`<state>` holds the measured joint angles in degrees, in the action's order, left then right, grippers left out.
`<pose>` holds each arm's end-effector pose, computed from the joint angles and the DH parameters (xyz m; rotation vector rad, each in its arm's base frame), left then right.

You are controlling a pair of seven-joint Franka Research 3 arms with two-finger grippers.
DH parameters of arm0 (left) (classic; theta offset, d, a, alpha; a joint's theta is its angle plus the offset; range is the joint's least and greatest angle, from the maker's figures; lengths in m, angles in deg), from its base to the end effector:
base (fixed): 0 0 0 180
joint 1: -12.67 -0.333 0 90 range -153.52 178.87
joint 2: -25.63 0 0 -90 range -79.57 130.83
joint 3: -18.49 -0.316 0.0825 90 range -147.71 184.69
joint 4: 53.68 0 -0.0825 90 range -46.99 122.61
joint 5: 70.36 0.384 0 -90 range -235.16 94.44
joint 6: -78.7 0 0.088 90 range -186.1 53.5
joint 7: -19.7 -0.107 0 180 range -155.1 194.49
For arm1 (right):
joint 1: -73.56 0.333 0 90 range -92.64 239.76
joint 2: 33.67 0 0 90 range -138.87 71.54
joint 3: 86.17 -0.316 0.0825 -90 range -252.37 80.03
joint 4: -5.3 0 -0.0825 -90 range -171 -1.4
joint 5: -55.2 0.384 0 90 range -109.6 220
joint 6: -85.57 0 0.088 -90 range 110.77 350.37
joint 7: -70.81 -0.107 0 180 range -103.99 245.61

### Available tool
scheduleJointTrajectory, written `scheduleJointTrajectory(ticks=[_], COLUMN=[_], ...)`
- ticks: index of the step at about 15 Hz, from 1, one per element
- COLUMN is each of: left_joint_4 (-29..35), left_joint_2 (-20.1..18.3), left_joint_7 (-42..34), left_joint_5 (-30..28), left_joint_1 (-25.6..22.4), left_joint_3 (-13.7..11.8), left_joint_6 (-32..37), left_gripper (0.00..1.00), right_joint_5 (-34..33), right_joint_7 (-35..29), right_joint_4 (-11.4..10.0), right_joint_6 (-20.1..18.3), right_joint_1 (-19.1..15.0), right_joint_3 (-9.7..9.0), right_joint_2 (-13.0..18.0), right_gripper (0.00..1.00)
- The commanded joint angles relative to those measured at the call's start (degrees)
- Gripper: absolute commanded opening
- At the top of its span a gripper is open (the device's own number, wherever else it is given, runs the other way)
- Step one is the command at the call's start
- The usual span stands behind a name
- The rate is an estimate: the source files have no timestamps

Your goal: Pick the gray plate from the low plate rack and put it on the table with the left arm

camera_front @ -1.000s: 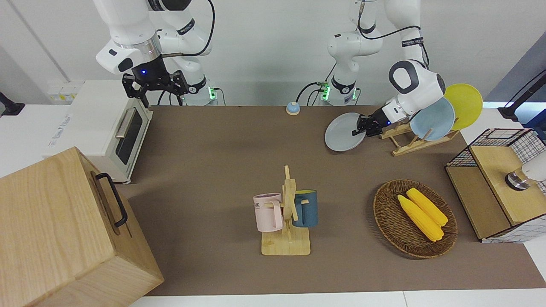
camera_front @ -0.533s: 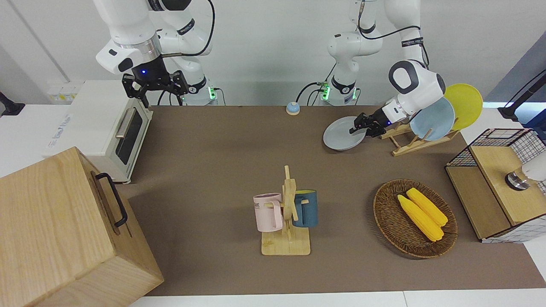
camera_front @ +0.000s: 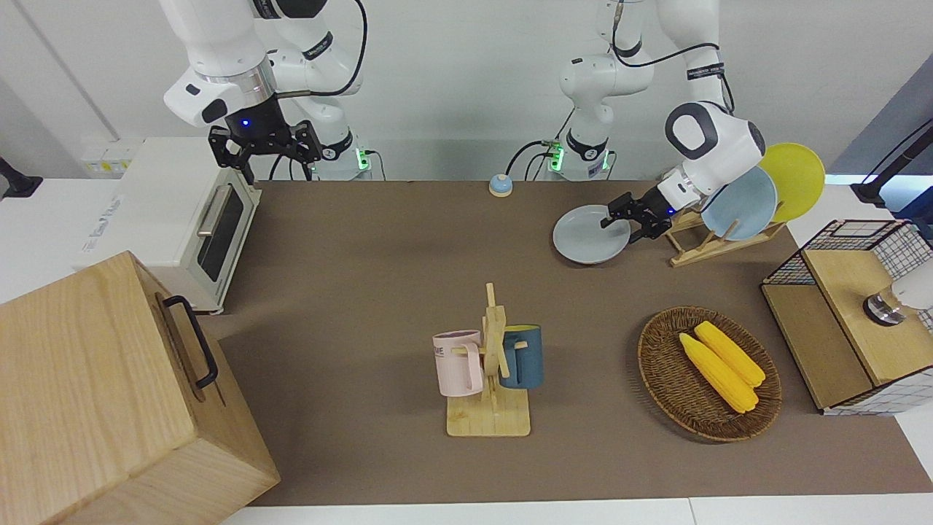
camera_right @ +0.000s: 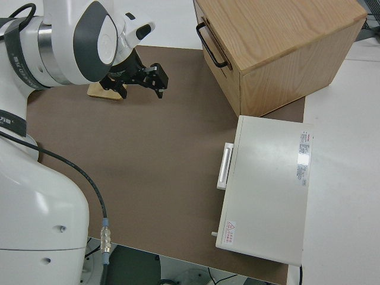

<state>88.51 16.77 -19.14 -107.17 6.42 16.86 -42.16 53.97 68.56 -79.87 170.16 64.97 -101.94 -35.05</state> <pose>0.4377 0.0322 0.3378 2.5796 -0.1841 0.0151 0.5487 0.0645 0.6429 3.1209 0.1318 -0.0499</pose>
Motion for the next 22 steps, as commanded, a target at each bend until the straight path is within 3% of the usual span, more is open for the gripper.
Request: scheduleJointTrajectory(ticks=[1, 8, 10, 16, 22], left_joint_4=[-2.4, -10.2, -15.0, -30.3, -40.4], left_joint_2=[-0.3, -0.5, -0.5, -0.2, -0.3], left_joint_7=[1.6, 11.3, 16.6, 27.4, 34.8], left_joint_5=[1.3, 8.8, 13.8, 21.7, 29.6], left_joint_1=[0.2, 0.4, 0.4, -0.4, -0.5], left_joint_3=[-0.1, 0.0, 0.0, -0.3, -0.7], left_joint_6=[-0.6, 4.8, 9.0, 22.3, 26.9], left_gripper=[1.0, 1.0, 1.0, 1.0, 1.0], right_joint_5=[-0.1, -0.1, -0.1, -0.1, -0.1], right_joint_7=[-0.7, -0.7, -0.7, -0.7, -0.7], right_joint_4=[0.5, 0.5, 0.5, 0.5, 0.5], right_joint_6=[-0.8, -0.8, -0.8, -0.8, -0.8], right_joint_1=[-1.1, -1.1, -1.1, -1.1, -1.1], right_joint_3=[-1.01, -1.01, -1.01, -1.01, -1.01], right_joint_2=[0.1, 0.2, 0.1, 0.2, 0.2], right_gripper=[0.983, 0.983, 0.983, 0.983, 0.983])
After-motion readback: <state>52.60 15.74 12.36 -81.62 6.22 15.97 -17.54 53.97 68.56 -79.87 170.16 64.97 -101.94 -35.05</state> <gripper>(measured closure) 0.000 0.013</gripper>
